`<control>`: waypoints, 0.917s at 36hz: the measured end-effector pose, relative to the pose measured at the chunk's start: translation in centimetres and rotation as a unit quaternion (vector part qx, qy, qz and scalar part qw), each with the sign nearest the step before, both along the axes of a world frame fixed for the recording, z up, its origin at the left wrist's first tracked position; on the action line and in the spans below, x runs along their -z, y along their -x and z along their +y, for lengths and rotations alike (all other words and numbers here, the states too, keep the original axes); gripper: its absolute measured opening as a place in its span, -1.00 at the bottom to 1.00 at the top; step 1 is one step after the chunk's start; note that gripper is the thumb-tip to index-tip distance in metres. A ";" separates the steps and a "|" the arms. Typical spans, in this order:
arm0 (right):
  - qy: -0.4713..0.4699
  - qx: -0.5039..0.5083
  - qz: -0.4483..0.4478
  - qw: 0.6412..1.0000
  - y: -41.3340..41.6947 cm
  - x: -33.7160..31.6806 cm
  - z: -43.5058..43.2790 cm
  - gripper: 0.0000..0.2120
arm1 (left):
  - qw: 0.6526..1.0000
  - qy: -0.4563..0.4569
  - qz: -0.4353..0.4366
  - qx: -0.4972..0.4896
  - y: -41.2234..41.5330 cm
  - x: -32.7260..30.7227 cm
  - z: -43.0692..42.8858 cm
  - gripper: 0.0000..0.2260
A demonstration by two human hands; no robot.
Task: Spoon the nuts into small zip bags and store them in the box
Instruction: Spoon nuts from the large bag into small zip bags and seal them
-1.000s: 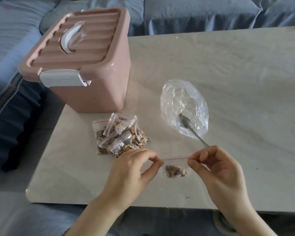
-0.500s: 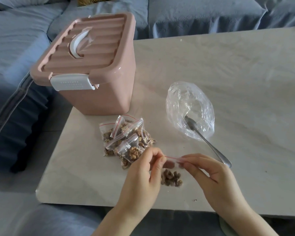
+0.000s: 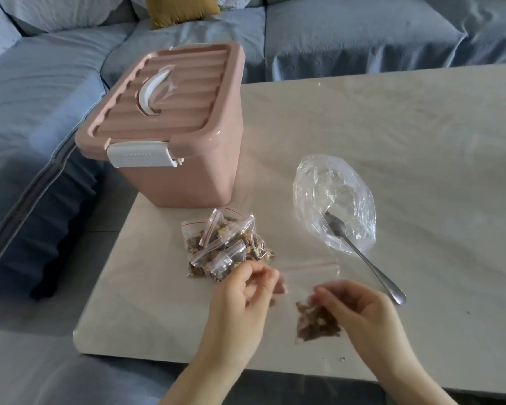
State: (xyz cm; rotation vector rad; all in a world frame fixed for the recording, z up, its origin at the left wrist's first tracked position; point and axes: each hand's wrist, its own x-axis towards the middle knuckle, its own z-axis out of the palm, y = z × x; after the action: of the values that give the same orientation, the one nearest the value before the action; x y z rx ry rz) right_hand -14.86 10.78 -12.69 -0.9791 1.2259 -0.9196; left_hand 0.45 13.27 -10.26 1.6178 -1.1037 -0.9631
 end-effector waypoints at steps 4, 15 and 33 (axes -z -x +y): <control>-0.012 0.046 0.070 0.996 1.0 0.9 -1.3 -0.86 | 0.973 -0.006 -0.222 -0.065 -3.2 1.0 -0.7 -0.92; 0.132 0.016 0.370 0.919 1.7 1.1 -0.2 -0.70 | 0.956 -0.060 -0.284 -0.045 -5.7 2.2 -1.8 -0.82; 0.130 -0.142 0.132 0.972 -2.6 0.6 -1.0 -0.76 | 0.994 0.012 -0.063 0.087 -1.7 1.8 0.1 -0.88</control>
State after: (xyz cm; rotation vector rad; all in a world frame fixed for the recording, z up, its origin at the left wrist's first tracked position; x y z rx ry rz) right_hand -12.21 9.81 -13.25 -1.4834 1.1615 -0.7504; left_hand 2.18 13.36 -12.02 1.6008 -1.3565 -0.9656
